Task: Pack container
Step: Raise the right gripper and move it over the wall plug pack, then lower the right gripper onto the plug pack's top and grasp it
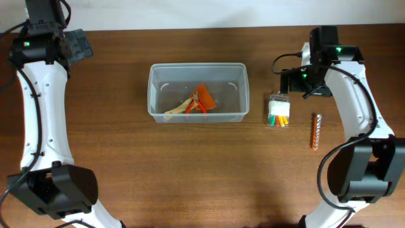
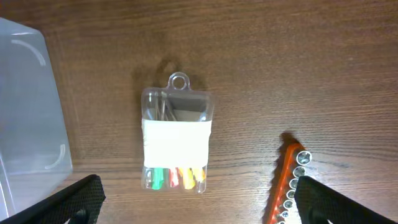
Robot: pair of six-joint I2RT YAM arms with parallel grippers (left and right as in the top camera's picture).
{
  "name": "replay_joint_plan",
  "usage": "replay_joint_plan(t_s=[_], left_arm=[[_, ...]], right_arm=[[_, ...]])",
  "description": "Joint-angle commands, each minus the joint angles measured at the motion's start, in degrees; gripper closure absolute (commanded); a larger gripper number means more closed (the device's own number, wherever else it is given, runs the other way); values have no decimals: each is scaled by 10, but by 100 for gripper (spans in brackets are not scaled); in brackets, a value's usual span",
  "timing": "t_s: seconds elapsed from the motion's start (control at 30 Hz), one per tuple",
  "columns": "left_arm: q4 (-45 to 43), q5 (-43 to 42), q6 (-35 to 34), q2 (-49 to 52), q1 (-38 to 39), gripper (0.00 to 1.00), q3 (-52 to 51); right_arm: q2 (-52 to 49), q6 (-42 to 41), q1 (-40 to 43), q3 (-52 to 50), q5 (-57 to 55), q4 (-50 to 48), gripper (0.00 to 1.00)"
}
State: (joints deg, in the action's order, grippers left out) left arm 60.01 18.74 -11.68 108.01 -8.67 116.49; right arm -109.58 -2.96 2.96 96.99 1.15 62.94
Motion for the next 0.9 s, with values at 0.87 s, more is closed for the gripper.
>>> replay_joint_plan(t_s=[0.87], left_arm=[[-1, 5, -7, -5, -1, 1, 4]], right_arm=[[-123, -35, -33, 3, -14, 15, 1]])
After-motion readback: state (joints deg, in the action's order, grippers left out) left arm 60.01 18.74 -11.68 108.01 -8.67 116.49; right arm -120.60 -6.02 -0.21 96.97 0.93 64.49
